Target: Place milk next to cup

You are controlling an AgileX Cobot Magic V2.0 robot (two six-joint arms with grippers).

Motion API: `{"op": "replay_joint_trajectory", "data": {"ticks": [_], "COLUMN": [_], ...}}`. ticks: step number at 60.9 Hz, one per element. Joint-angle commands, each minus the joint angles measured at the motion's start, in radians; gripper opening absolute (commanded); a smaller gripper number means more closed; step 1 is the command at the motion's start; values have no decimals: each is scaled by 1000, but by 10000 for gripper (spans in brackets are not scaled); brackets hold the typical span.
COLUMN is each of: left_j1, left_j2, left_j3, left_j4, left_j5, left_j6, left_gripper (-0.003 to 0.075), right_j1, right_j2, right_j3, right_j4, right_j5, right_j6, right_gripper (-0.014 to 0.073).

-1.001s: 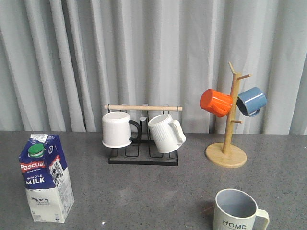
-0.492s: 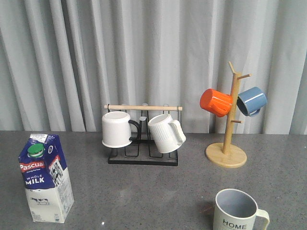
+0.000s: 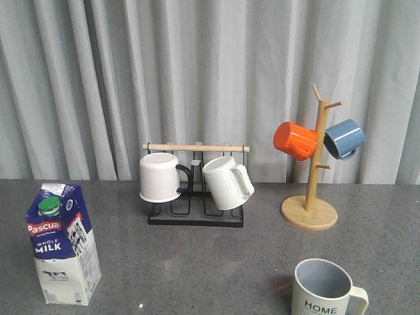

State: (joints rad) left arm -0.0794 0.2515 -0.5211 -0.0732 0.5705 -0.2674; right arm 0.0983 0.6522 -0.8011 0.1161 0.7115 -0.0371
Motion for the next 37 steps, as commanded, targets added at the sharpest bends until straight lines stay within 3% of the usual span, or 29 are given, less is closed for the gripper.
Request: {"op": "replay_joint_trajectory", "data": {"ticks": [1, 14, 37], "left_j1": [-1, -1, -1], "left_j2": [30, 30, 30], "left_j3": [-34, -34, -34], "left_j4": [-4, -3, -3], "left_j5": [-62, -60, -60], "left_j6": [8, 8, 8], "left_gripper": [325, 325, 325], "right_j1": [-5, -5, -5], "right_j2": [85, 272, 505], "right_j3": [3, 101, 102], "right_j4": [66, 72, 67], "right_j5": [-32, -173, -337], "right_j6": [-48, -51, -76], "right_gripper": [455, 455, 455]}}
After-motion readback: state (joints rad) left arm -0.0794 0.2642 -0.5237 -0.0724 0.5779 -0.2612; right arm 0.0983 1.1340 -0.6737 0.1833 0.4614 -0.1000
